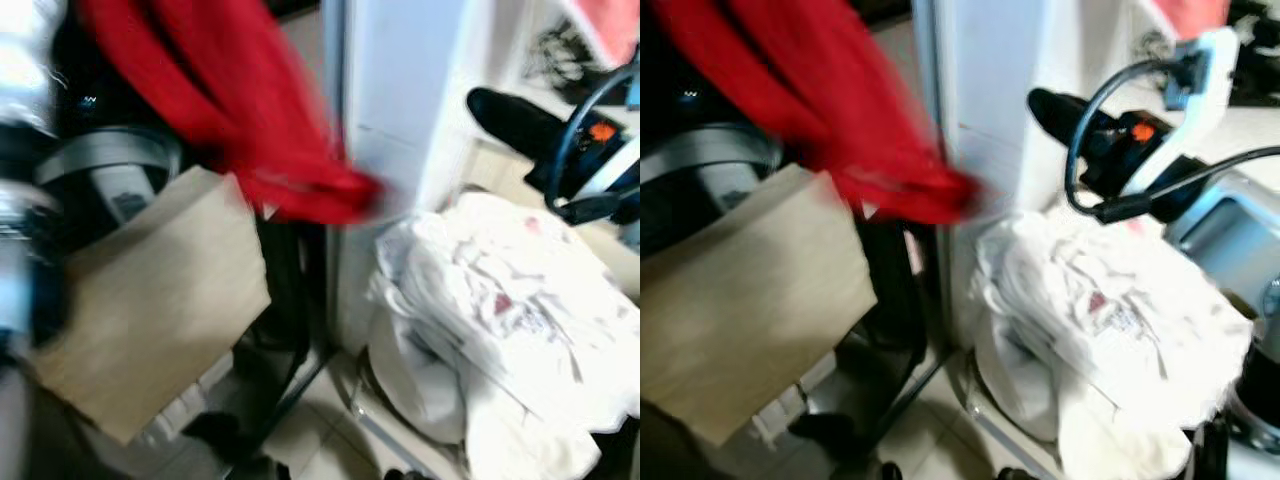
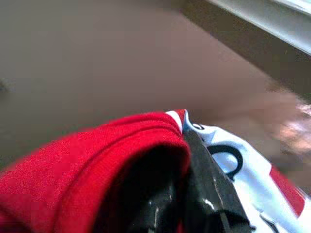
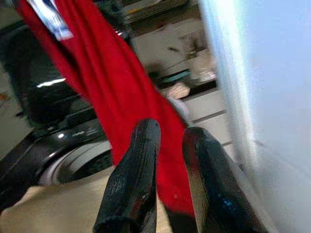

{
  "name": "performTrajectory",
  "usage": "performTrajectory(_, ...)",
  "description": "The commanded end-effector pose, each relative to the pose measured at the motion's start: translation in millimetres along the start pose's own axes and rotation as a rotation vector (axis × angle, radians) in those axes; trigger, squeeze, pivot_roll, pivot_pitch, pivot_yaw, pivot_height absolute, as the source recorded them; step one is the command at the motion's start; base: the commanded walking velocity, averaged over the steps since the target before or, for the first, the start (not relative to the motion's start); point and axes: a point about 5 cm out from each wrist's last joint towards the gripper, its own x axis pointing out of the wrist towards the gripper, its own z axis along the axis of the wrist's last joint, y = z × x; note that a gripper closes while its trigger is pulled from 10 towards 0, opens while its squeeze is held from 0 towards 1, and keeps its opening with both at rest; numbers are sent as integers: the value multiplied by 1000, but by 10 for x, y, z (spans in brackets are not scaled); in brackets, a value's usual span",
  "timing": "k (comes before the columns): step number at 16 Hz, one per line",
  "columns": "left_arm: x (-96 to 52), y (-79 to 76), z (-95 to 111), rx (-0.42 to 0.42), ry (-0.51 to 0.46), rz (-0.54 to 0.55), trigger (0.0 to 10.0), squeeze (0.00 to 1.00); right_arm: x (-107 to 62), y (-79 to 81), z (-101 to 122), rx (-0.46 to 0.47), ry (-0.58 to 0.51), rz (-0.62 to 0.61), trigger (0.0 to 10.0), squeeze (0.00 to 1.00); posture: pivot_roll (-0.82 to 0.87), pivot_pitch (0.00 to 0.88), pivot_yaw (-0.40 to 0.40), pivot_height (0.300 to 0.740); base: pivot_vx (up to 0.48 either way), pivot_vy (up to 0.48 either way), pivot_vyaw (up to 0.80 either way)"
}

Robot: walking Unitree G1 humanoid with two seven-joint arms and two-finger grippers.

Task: Clothes washing

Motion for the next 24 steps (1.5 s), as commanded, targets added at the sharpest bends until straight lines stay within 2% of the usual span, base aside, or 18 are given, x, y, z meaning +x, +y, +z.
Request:
performTrajectory(1,-72,-152,-161,64,57,-77,0,0,38,108,-19,-42,10,51,10000,0,-98,0,56,740,0,0,0)
performTrajectory(2,-98,-205,-216,63,88,-115,0,0,43,122,-45,-50,23,58,10000,0,-100,0,55,740,0,0,0)
performTrajectory(3,-193,-356,-402,79,201,-207,0,0,56,176,-123,-74,64,79,10000,0,-99,0,54,740,0,0,0)
performTrajectory(4,-369,-525,-678,101,383,-344,0,0,67,257,-228,-100,116,113,10000,0,-104,0,53,740,0,0,0)
performTrajectory(5,-600,-597,-955,139,594,-434,7412,0,73,339,-351,-131,188,148,10000,0,-104,0,53,740,0,0,0)
performTrajectory(6,-756,-584,-1114,143,729,-481,10000,0,63,419,-459,-169,258,186,10000,0,-111,0,55,740,0,0,0)
performTrajectory(7,-956,-577,-1262,102,890,-563,10000,0,40,484,-564,-186,316,220,10000,0,-109,0,52,740,0,0,0)
performTrajectory(8,-1076,-561,-1334,73,983,-626,10000,1000,30,503,-614,-184,334,230,10000,0,-107,0,47,740,0,0,0)
performTrajectory(11,-1259,-462,-1432,65,1128,-779,10000,1000,34,484,-683,-196,371,224,10000,0,-98,0,38,740,0,0,0)
performTrajectory(12,-1347,-412,-1451,48,1210,-885,10000,1000,46,460,-705,-209,388,224,10000,0,-92,0,35,740,0,0,0)
performTrajectory(14,-1381,-388,-1434,22,1247,-942,10000,1000,52,451,-716,-215,397,229,10000,0,-84,0,29,740,0,0,0)
performTrajectory(15,-1438,-409,-1418,-15,1275,-1011,10000,1000,61,433,-727,-216,405,224,10000,0,-79,0,28,740,0,0,0)
performTrajectory(17,-1442,-420,-1405,-24,1274,-1027,10000,1000,69,395,-732,-217,407,199,10000,0,-79,0,31,740,0,0,0)
performTrajectory(21,-1481,-426,-1362,-22,1286,-1110,10000,1000,103,125,-717,-214,395,-5,10000,0,-78,0,38,740,0,0,0)
performTrajectory(22,-1473,-459,-1335,-35,1251,-1135,10000,1000,108,28,-685,-212,378,-77,10000,0,-79,0,43,740,0,0,0)
performTrajectory(23,-1424,-502,-1310,-65,1201,-1108,10000,1000,109,-15,-675,-214,370,-113,10000,0,-79,0,43,740,0,0,0)
performTrajectory(24,-1252,-672,-1183,-209,1051,-1011,10000,1000,112,-152,-663,-223,356,-220,10000,0,-77,0,46,740,0,0,0)
